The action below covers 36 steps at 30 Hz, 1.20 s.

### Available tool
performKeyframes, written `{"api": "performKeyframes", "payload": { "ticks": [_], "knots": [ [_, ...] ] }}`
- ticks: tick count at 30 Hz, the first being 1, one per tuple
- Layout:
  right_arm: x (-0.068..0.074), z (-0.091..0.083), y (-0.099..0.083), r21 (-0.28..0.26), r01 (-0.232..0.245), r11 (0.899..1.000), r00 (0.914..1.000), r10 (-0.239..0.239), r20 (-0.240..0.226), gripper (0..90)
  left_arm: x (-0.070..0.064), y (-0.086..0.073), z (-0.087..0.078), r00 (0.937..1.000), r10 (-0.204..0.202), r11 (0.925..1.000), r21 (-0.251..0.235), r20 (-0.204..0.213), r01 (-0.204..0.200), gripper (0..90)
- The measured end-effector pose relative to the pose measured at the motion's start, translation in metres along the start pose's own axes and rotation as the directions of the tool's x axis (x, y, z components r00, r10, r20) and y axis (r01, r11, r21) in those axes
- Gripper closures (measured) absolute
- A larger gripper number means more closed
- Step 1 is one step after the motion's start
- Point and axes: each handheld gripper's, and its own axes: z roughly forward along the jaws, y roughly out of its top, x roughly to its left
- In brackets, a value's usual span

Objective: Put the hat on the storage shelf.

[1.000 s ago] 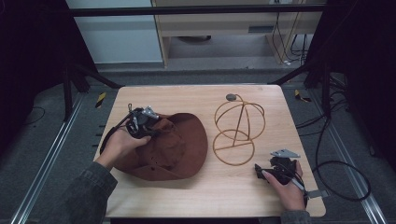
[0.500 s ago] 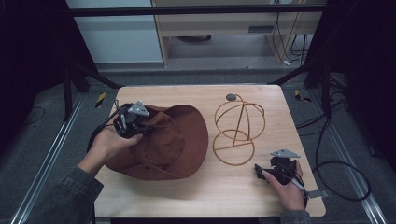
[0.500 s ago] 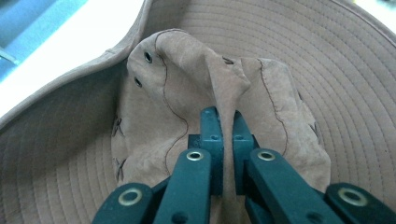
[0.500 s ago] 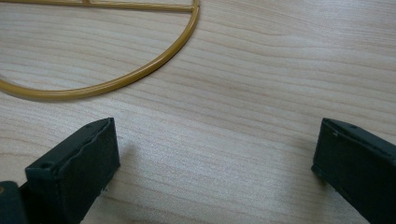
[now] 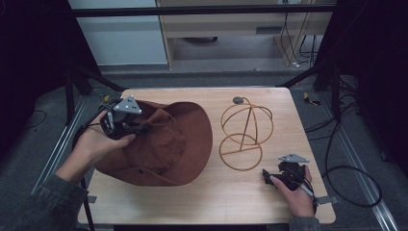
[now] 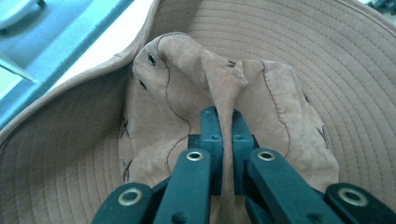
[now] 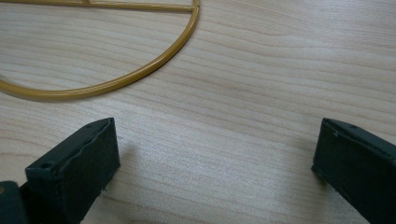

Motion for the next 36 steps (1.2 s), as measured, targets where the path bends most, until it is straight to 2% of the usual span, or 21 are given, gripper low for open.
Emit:
{"api": "performKeyframes", "payload": {
  "ticks": [5,9,19,27,36],
  "knots": [
    [0.0,0.0,0.0,0.0,0.001,1.0,1.0,-0.001,-0.002,0.5,0.002,0.005,-0.015,0.9999,-0.006,0.9997,-0.023,-0.008,0.006,88.6],
    [0.0,0.0,0.0,-0.001,0.0,1.0,1.0,0.0,-0.001,0.5,0.008,0.01,-0.022,0.9999,-0.01,0.9989,-0.045,0.003,0.01,88.6],
    [0.0,0.0,0.0,0.0,-0.001,1.0,1.0,0.001,-0.001,0.5,0.005,0.021,-0.033,1.0,0.009,0.998,-0.063,-0.004,-0.009,88.6],
    [0.0,0.0,0.0,0.001,0.001,1.0,1.0,-0.001,0.001,0.5,0.009,0.027,-0.04,1.0,0.005,0.997,-0.077,-0.002,-0.005,88.7],
    [-0.001,0.0,0.0,-0.002,-0.001,1.0,1.0,0.001,0.001,1.7,0.01,0.041,-0.043,0.9999,0.014,0.9959,-0.089,-0.008,-0.014,88.6]
  ]
}}
